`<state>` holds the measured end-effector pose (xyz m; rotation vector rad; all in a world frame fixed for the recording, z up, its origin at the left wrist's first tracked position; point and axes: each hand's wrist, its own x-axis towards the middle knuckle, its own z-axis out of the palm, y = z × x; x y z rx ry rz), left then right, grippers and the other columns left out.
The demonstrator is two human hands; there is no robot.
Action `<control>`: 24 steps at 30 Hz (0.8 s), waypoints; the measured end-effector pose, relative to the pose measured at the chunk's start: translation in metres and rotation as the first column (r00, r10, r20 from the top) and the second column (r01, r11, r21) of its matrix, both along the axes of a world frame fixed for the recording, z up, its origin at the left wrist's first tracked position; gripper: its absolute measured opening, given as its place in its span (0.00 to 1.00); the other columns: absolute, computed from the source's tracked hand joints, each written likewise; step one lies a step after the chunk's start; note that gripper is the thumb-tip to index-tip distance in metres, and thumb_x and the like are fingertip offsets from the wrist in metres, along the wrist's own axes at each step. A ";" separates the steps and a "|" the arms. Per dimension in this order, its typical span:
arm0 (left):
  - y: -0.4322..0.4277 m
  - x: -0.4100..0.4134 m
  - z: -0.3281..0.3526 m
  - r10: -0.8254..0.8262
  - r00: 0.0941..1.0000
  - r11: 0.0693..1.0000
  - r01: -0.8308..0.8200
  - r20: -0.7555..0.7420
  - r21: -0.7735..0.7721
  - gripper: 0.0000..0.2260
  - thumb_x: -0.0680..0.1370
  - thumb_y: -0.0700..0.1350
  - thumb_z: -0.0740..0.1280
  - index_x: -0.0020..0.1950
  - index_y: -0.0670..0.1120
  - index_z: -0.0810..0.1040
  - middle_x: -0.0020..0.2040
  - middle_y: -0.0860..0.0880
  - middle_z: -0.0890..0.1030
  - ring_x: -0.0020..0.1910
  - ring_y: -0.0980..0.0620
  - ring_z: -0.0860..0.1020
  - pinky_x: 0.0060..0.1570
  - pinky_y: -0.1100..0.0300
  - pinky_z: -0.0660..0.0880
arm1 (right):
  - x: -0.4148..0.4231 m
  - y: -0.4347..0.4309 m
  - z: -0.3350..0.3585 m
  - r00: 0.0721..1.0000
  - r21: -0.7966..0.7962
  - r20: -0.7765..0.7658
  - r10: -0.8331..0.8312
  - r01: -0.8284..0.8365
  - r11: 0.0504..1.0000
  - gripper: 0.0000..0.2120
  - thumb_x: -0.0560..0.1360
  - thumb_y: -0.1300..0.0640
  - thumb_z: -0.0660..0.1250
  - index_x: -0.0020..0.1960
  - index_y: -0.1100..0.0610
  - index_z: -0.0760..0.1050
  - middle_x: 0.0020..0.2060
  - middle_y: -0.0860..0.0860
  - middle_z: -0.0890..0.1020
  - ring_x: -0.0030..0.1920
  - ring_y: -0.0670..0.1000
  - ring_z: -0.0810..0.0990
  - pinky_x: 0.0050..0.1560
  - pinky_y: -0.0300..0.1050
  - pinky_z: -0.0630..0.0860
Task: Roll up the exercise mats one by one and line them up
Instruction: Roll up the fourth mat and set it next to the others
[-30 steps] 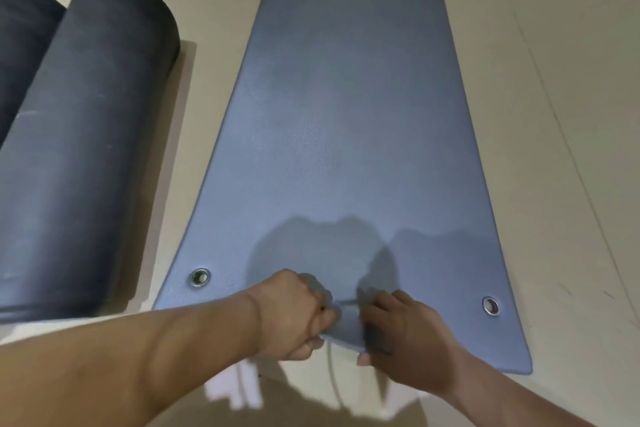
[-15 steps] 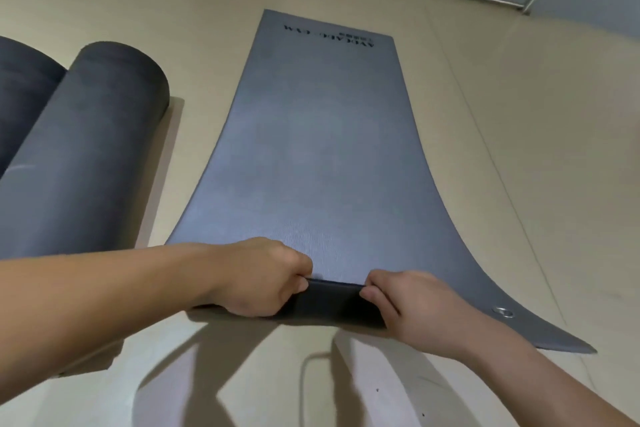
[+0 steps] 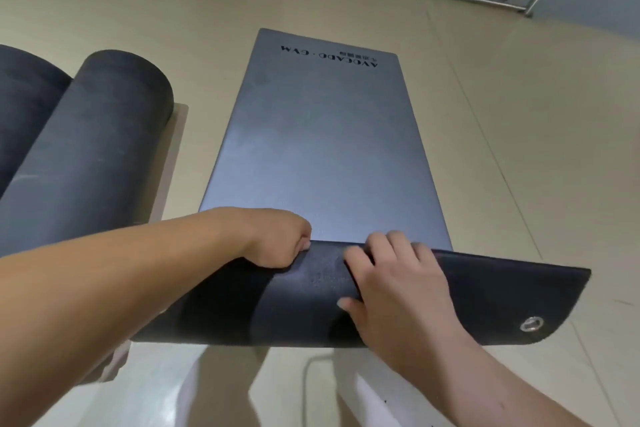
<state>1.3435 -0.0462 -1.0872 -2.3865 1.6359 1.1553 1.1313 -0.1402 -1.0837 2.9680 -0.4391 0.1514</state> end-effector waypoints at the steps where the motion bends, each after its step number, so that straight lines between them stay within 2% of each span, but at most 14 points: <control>1: -0.005 0.007 -0.001 0.014 0.997 0.999 -0.012 0.070 -0.037 0.08 0.89 0.51 0.55 0.55 0.52 0.72 0.54 0.49 0.78 0.50 0.50 0.75 0.54 0.53 0.71 | -0.004 0.009 -0.006 0.999 0.031 -0.048 -0.018 0.020 0.999 0.38 0.58 0.33 0.80 0.61 0.52 0.79 0.52 0.57 0.81 0.53 0.62 0.80 0.50 0.59 0.78; 2: -0.009 0.013 0.000 0.036 0.989 0.997 -0.027 0.140 -0.066 0.08 0.89 0.51 0.55 0.56 0.52 0.72 0.55 0.48 0.78 0.51 0.48 0.75 0.53 0.52 0.71 | -0.008 0.012 -0.016 0.990 0.060 -0.140 -0.028 0.037 0.997 0.50 0.53 0.27 0.79 0.69 0.52 0.77 0.61 0.61 0.81 0.61 0.65 0.80 0.57 0.63 0.78; 4: -0.013 0.020 0.003 0.078 0.958 0.992 -0.046 0.277 -0.121 0.10 0.89 0.51 0.55 0.60 0.48 0.73 0.60 0.45 0.79 0.53 0.45 0.75 0.52 0.51 0.72 | -0.006 0.006 -0.032 0.969 0.049 -0.249 -0.005 0.018 0.999 0.68 0.46 0.26 0.81 0.80 0.52 0.66 0.74 0.66 0.71 0.75 0.69 0.70 0.69 0.70 0.67; 5: -0.013 0.020 0.006 0.085 0.921 0.986 -0.022 0.380 -0.167 0.11 0.89 0.51 0.56 0.63 0.47 0.73 0.61 0.45 0.78 0.56 0.44 0.75 0.51 0.51 0.71 | -0.002 -0.003 -0.040 0.965 0.027 -0.261 -0.009 0.017 0.999 0.72 0.45 0.28 0.82 0.82 0.51 0.61 0.77 0.68 0.66 0.78 0.70 0.65 0.72 0.71 0.62; 7: -0.005 0.013 0.014 0.072 0.788 0.959 0.112 0.611 -0.259 0.12 0.87 0.52 0.60 0.67 0.48 0.71 0.62 0.46 0.75 0.60 0.44 0.74 0.50 0.51 0.68 | 0.011 -0.021 -0.051 0.960 0.056 -0.281 -0.013 0.030 0.998 0.74 0.46 0.30 0.83 0.84 0.48 0.54 0.79 0.68 0.61 0.80 0.69 0.60 0.75 0.71 0.60; 8: 0.002 0.005 0.017 0.045 0.750 0.943 0.187 0.660 -0.277 0.14 0.85 0.54 0.61 0.68 0.49 0.71 0.62 0.47 0.74 0.60 0.44 0.73 0.51 0.51 0.68 | 0.019 -0.028 -0.051 0.957 0.076 -0.290 -0.020 0.044 0.996 0.74 0.47 0.29 0.81 0.85 0.46 0.50 0.80 0.68 0.60 0.81 0.68 0.58 0.76 0.71 0.59; 10: 0.021 -0.017 0.013 -0.022 0.777 0.937 0.235 0.629 -0.257 0.25 0.81 0.63 0.63 0.72 0.50 0.68 0.65 0.47 0.72 0.62 0.43 0.71 0.57 0.49 0.68 | 0.033 -0.040 -0.046 0.938 0.092 -0.347 -0.030 0.066 0.994 0.73 0.52 0.25 0.78 0.83 0.42 0.37 0.82 0.64 0.51 0.82 0.65 0.48 0.79 0.68 0.50; 12: 0.042 -0.034 -0.004 -0.066 0.820 0.972 0.183 0.569 -0.151 0.42 0.75 0.68 0.66 0.81 0.48 0.57 0.76 0.42 0.64 0.71 0.39 0.66 0.65 0.44 0.67 | 0.045 -0.055 -0.039 0.900 0.184 -0.435 -0.017 0.107 0.977 0.70 0.56 0.24 0.76 0.81 0.38 0.33 0.82 0.58 0.48 0.82 0.60 0.45 0.81 0.61 0.46; 14: 0.058 -0.039 -0.031 -0.100 0.823 0.990 0.139 0.560 -0.029 0.55 0.75 0.70 0.68 0.84 0.48 0.35 0.84 0.36 0.42 0.83 0.34 0.48 0.76 0.36 0.56 | 0.058 -0.071 -0.030 0.888 0.252 -0.459 0.028 0.099 0.963 0.70 0.54 0.24 0.76 0.82 0.37 0.37 0.80 0.55 0.54 0.81 0.58 0.51 0.80 0.57 0.52; 16: 0.064 -0.033 -0.055 -0.087 0.811 0.991 0.129 0.579 -0.033 0.59 0.76 0.69 0.69 0.81 0.50 0.24 0.82 0.36 0.29 0.82 0.33 0.33 0.77 0.29 0.44 | 0.068 -0.077 -0.028 0.882 0.241 -0.470 0.029 0.097 0.966 0.70 0.53 0.24 0.76 0.82 0.37 0.38 0.80 0.55 0.54 0.81 0.58 0.51 0.80 0.58 0.52; 19: 0.059 -0.017 -0.073 -0.007 0.816 0.992 0.080 0.577 -0.102 0.60 0.75 0.67 0.71 0.79 0.55 0.21 0.84 0.39 0.31 0.83 0.33 0.33 0.76 0.26 0.42 | 0.065 -0.057 -0.032 0.891 0.098 -0.442 -0.102 0.161 0.982 0.69 0.55 0.24 0.75 0.81 0.37 0.35 0.82 0.59 0.43 0.82 0.64 0.41 0.79 0.70 0.45; 20: 0.056 -0.013 -0.077 0.006 0.821 0.990 0.077 0.571 -0.121 0.60 0.74 0.67 0.71 0.79 0.57 0.22 0.84 0.39 0.33 0.83 0.33 0.34 0.76 0.26 0.43 | 0.060 -0.048 -0.037 0.903 0.035 -0.403 -0.145 0.174 0.984 0.70 0.54 0.24 0.75 0.82 0.37 0.35 0.82 0.62 0.42 0.82 0.66 0.40 0.76 0.74 0.45; 22: 0.051 -0.008 -0.076 -0.042 0.819 0.986 0.125 0.572 -0.107 0.59 0.72 0.70 0.71 0.80 0.59 0.25 0.85 0.40 0.37 0.83 0.33 0.38 0.76 0.27 0.46 | 0.044 -0.034 -0.051 0.924 -0.005 -0.340 -0.174 0.184 0.983 0.75 0.47 0.22 0.75 0.84 0.41 0.42 0.81 0.69 0.49 0.81 0.71 0.48 0.71 0.80 0.51; 24: 0.046 -0.005 -0.076 -0.075 0.815 0.978 0.174 0.575 -0.119 0.59 0.71 0.71 0.71 0.82 0.60 0.28 0.83 0.39 0.45 0.82 0.33 0.47 0.75 0.29 0.50 | 0.032 -0.035 -0.075 0.911 -0.030 -0.378 -0.167 0.168 0.985 0.77 0.49 0.23 0.76 0.84 0.44 0.37 0.81 0.70 0.50 0.81 0.73 0.48 0.69 0.82 0.49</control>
